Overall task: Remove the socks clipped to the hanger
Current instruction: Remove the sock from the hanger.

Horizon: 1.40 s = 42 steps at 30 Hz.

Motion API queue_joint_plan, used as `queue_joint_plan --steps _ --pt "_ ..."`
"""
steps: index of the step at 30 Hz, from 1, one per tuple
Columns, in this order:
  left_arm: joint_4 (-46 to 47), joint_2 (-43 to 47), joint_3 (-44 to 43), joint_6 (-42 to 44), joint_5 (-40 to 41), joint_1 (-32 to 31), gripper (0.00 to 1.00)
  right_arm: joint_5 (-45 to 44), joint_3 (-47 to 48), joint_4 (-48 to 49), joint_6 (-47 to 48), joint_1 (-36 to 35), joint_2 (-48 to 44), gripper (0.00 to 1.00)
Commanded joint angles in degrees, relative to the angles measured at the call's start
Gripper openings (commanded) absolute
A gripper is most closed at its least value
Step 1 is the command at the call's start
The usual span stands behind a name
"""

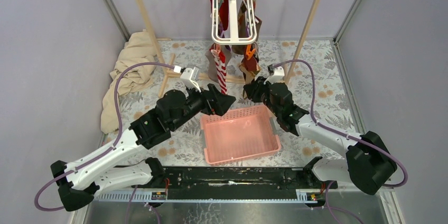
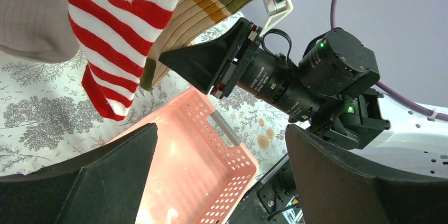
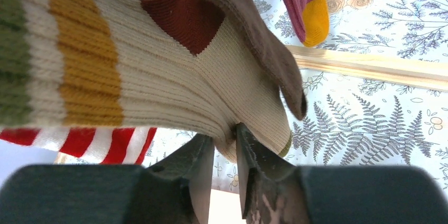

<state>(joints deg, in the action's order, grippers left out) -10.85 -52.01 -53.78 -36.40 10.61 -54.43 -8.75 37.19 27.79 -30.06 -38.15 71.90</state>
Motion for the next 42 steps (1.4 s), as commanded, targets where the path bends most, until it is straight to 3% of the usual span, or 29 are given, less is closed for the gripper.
queue_joint_plan --steps 1,9,17,24,28,42 --pt "-0.1 -0.1 -2.8 1.4 2.0 -0.7 0.99 -1.4 0.4 2.5 1.4 -0.6 -3.3 0.23" --pt "0.5 -2.5 -7.6 5.2 -0.1 -1.7 0.99 1.7 2.5 -8.3 5.1 -0.6 -12.4 0.00" --pt "0.3 -5.8 -13.8 3.9 -0.5 -2.6 0.99 8.4 8.1 -23.7 6.9 -0.6 -17.5 0.00" --pt "-3.9 -11.0 -21.6 6.3 5.7 -7.9 0.99 13.1 11.9 -35.1 8.4 -0.6 -20.3 0.00" --pt "-6.2 -14.1 -25.6 6.4 10.6 -10.7 0.99 16.1 14.4 -39.8 9.2 -0.5 -21.2 0.00" --pt "-4.3 -20.7 -34.1 10.5 16.6 -11.7 0.99 18.8 19.4 -50.6 11.3 -0.6 -22.7 0.00"
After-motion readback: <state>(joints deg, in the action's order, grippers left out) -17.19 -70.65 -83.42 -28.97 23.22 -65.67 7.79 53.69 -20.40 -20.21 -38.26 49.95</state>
